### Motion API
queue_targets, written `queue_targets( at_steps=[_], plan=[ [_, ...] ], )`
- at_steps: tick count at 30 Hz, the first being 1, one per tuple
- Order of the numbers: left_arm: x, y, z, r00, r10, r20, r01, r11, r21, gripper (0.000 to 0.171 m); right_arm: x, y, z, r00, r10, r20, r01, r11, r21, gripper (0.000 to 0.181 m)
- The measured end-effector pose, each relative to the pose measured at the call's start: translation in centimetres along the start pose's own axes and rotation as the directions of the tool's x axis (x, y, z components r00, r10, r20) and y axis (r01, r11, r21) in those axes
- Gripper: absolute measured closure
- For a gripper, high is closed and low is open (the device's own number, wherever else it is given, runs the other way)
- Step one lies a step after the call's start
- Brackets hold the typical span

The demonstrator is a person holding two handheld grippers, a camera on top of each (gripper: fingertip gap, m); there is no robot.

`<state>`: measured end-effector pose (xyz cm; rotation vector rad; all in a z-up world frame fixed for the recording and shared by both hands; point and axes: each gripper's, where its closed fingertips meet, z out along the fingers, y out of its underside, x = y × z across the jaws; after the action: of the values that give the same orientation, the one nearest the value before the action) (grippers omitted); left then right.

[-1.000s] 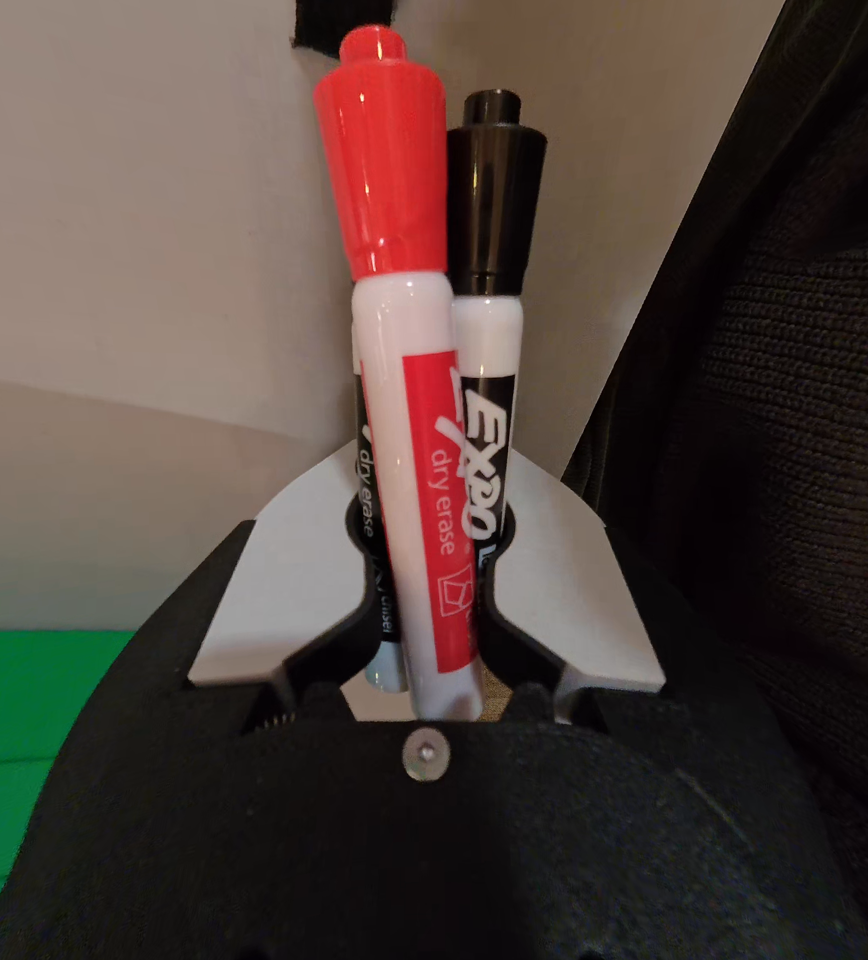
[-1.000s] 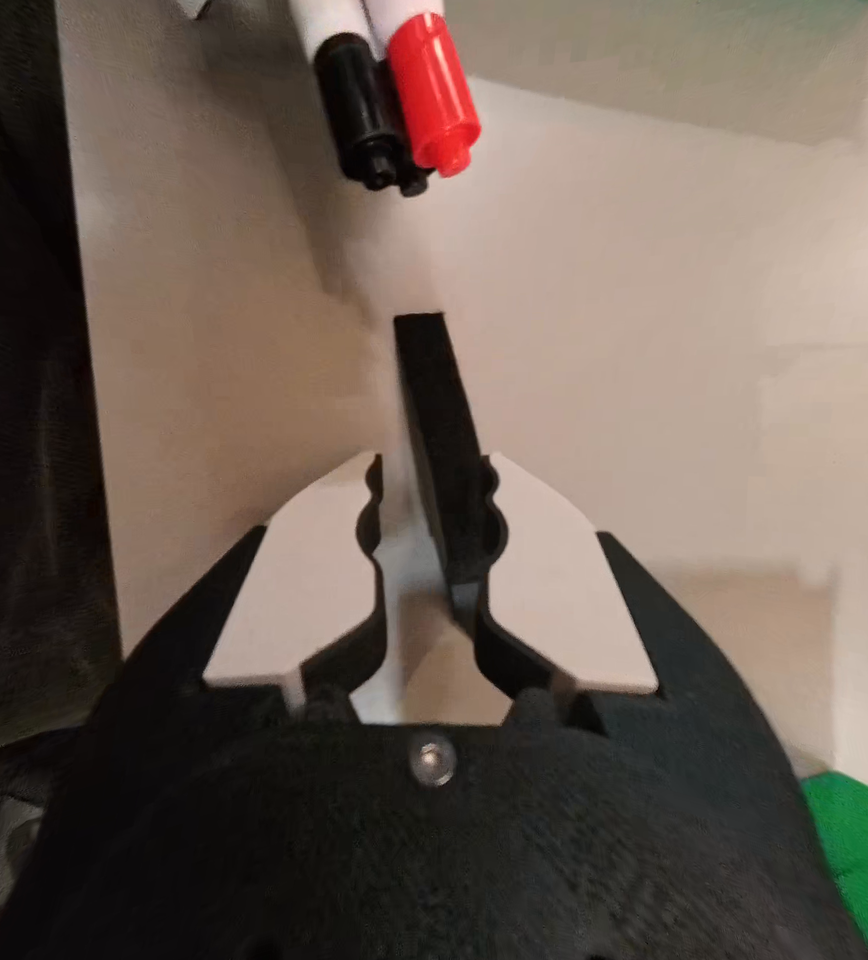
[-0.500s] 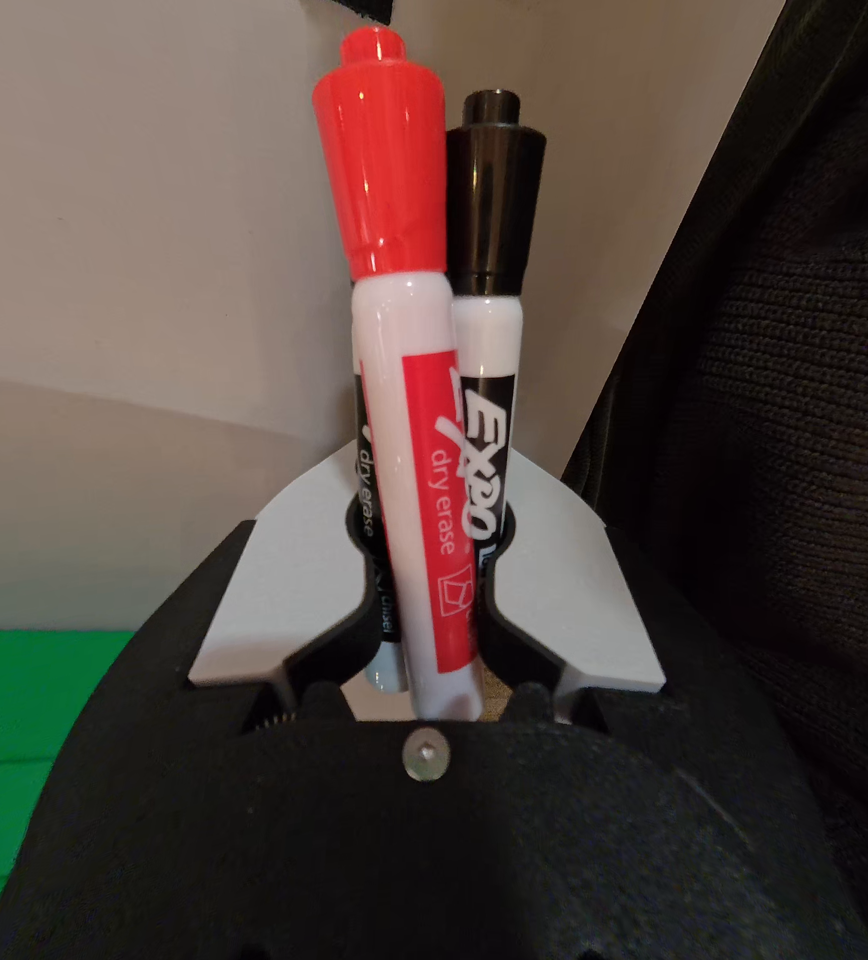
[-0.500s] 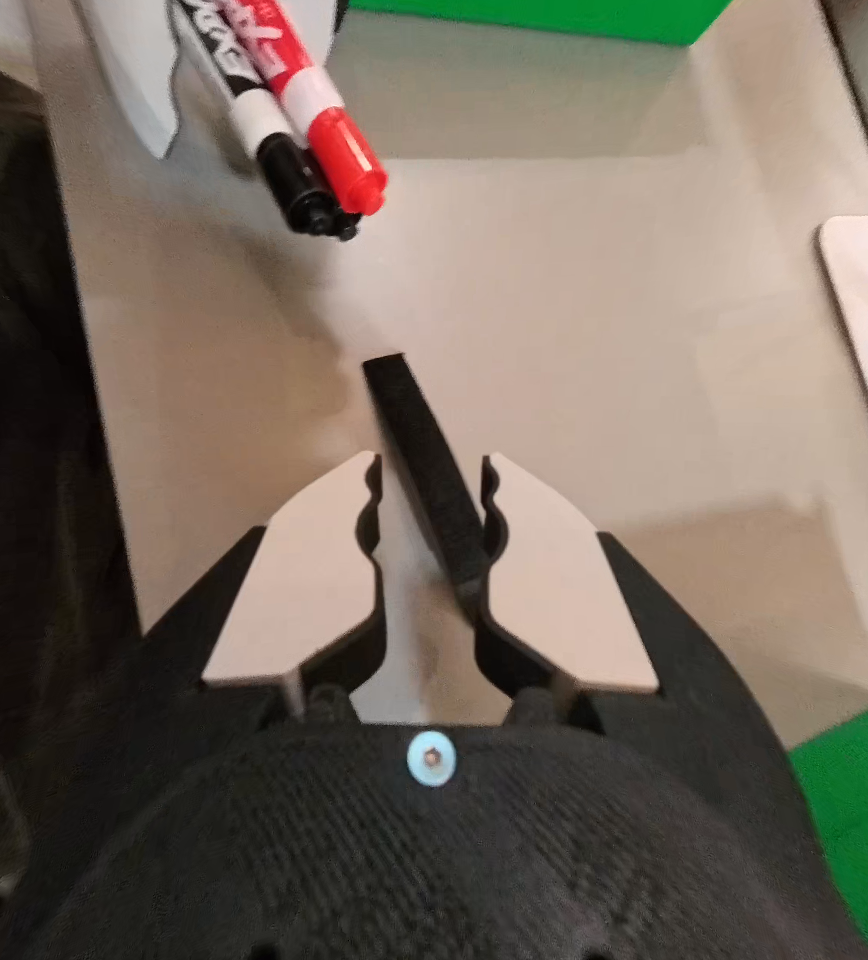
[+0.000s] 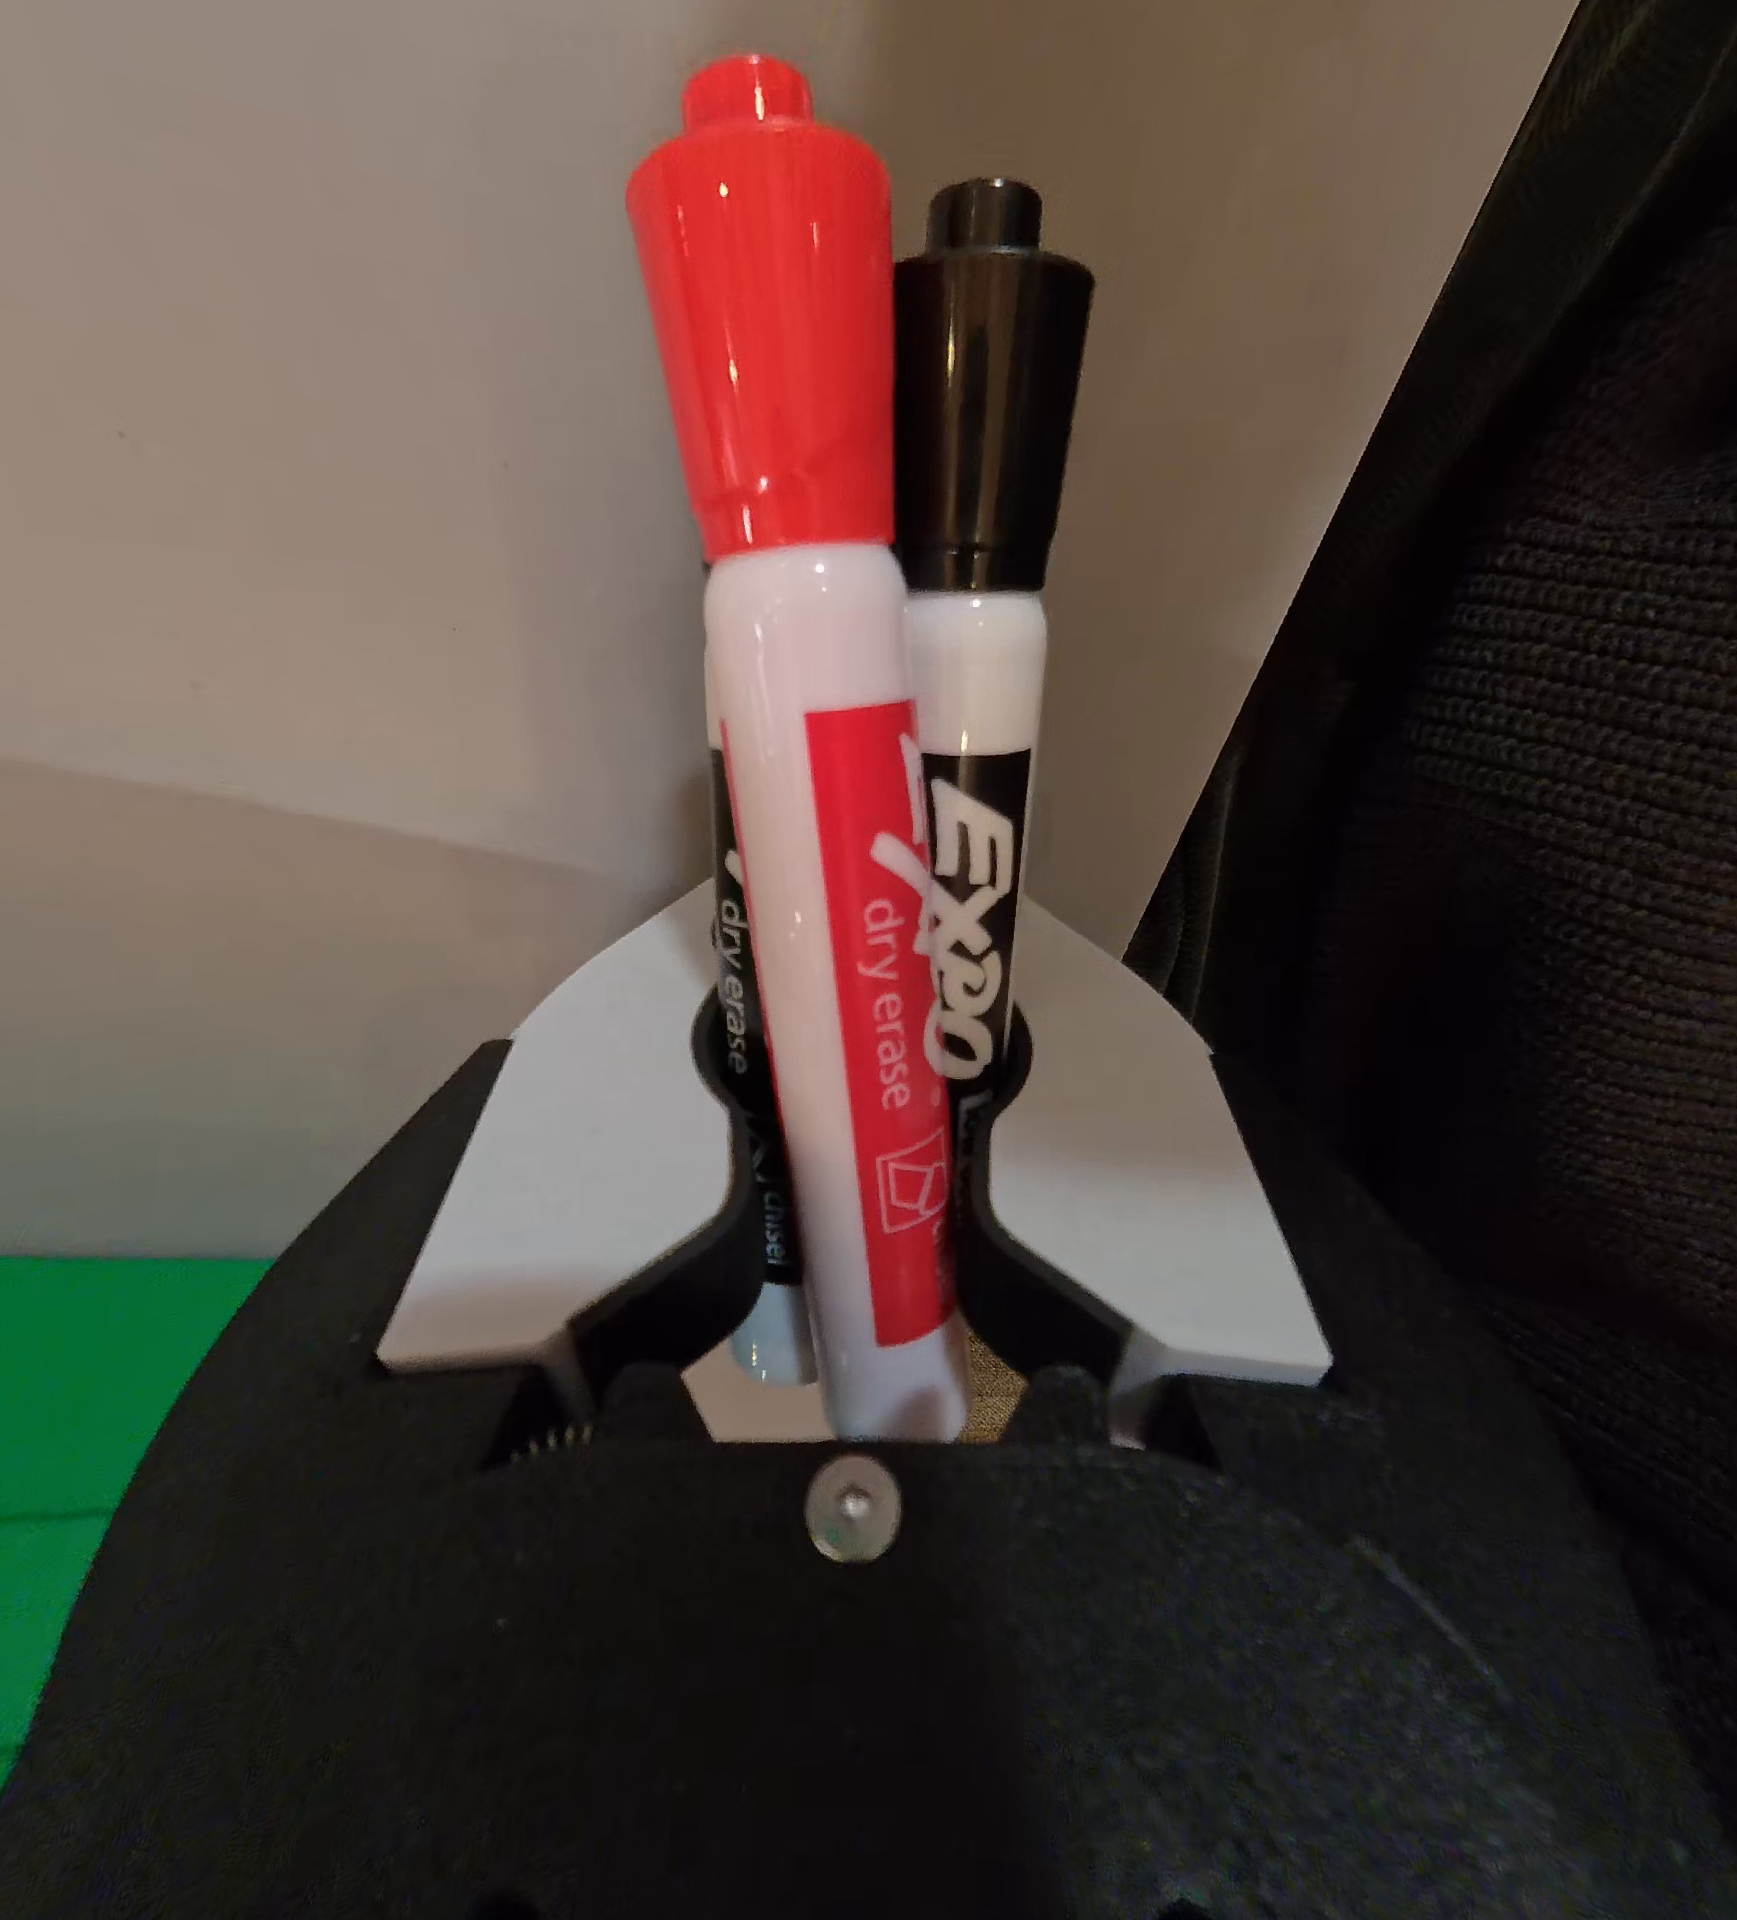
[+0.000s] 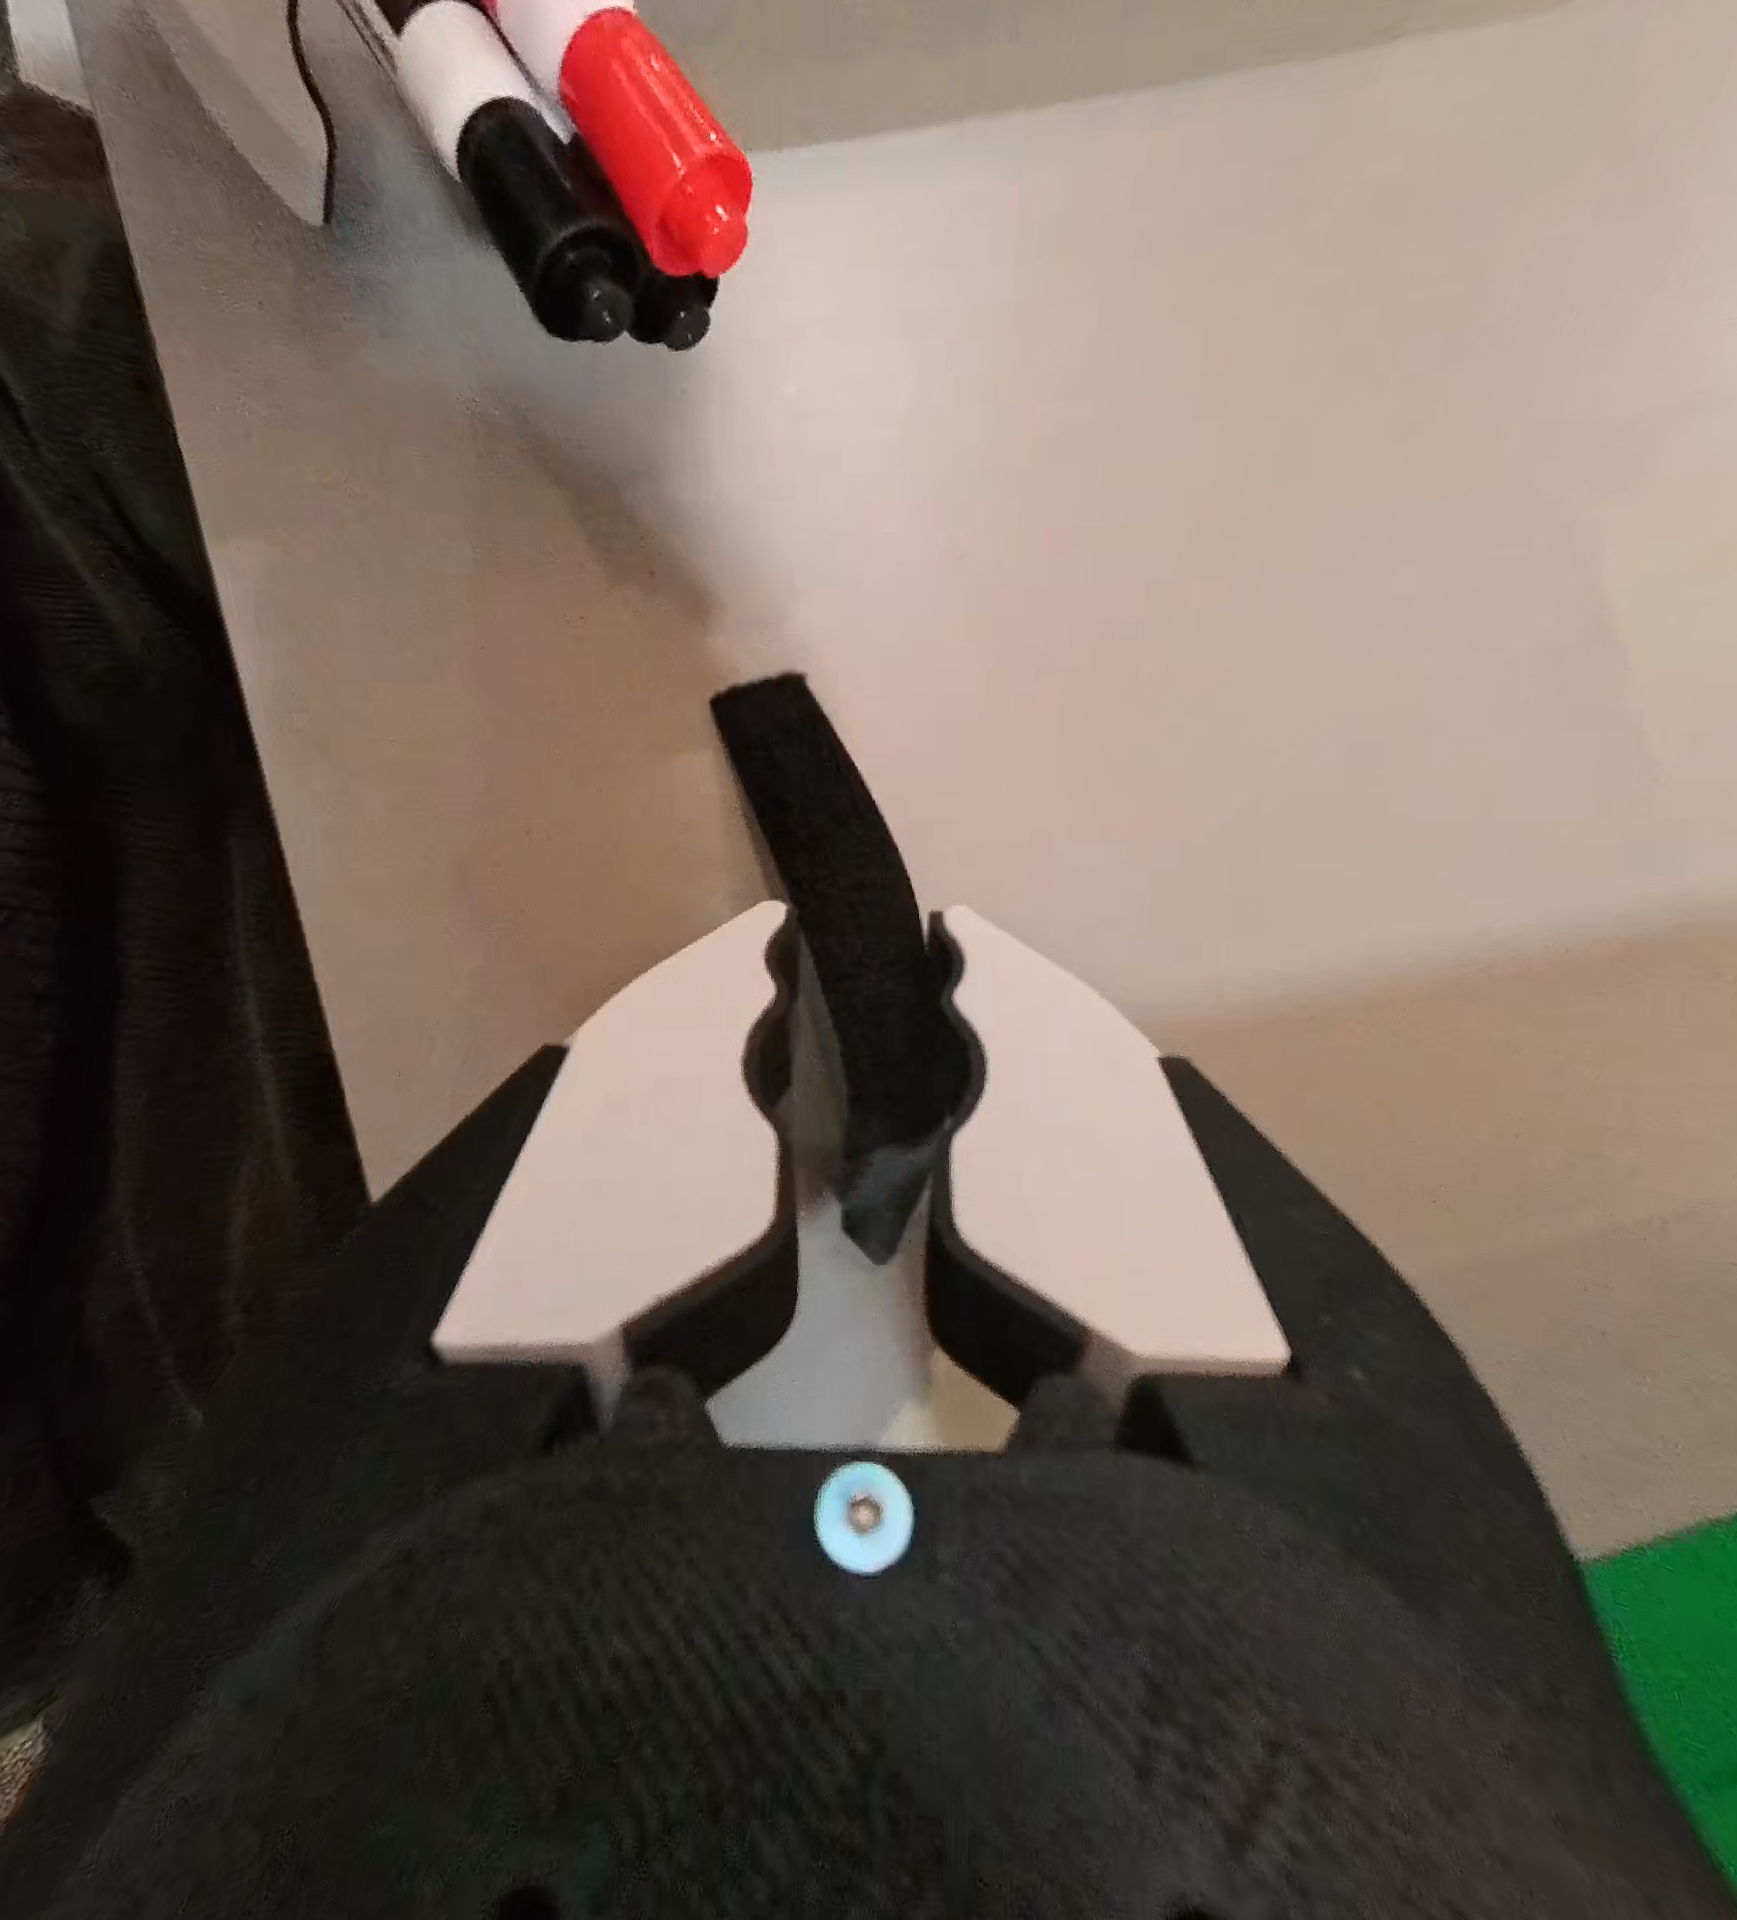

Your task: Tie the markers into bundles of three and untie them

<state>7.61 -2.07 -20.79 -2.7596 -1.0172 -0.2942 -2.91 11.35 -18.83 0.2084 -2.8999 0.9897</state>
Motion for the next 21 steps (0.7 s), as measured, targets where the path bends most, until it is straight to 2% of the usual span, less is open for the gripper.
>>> queue_targets(
  at_steps=[2,4,8,11,13,15,18,21],
  plan=[
    [0.0,0.0,0.0,1.000,0.000,0.001,0.000,1.000,0.000,0.127,0.7,0.0,-0.3,0.998,-0.032,-0.049,0.032,0.999,0.004,0.159],
    [0.0,0.0,0.0,1.000,0.000,0.000,0.000,1.000,0.001,0.127,2.1,-0.4,-0.5,0.982,-0.091,-0.166,0.094,0.995,0.013,0.159],
    [0.0,0.0,0.0,1.000,0.000,-0.001,0.000,1.000,0.001,0.127,3.7,-2.6,-1.0,0.903,-0.193,-0.384,0.232,0.971,0.056,0.156],
    [0.0,0.0,0.0,1.000,-0.001,0.000,0.001,1.000,0.000,0.127,3.3,-3.4,-0.6,0.854,-0.267,-0.446,0.320,0.947,0.044,0.156],
    [0.0,0.0,0.0,1.000,-0.001,0.001,0.001,1.000,0.001,0.127,2.4,-2.4,0.3,0.856,-0.331,-0.397,0.352,0.936,-0.022,0.151],
    [0.0,0.0,0.0,1.000,-0.002,0.001,0.002,1.000,0.000,0.127,0.7,-1.1,1.2,0.896,-0.347,-0.277,0.342,0.937,-0.067,0.142],
    [0.0,0.0,0.0,1.000,-0.002,0.001,0.002,1.000,0.001,0.127,-1.4,-0.3,1.2,0.948,-0.296,-0.117,0.289,0.954,-0.074,0.138],
    [0.0,0.0,0.0,1.000,-0.003,0.000,0.003,1.000,0.002,0.127,-2.5,-0.8,0.2,0.973,-0.227,-0.028,0.227,0.973,-0.032,0.135]
  ],
)
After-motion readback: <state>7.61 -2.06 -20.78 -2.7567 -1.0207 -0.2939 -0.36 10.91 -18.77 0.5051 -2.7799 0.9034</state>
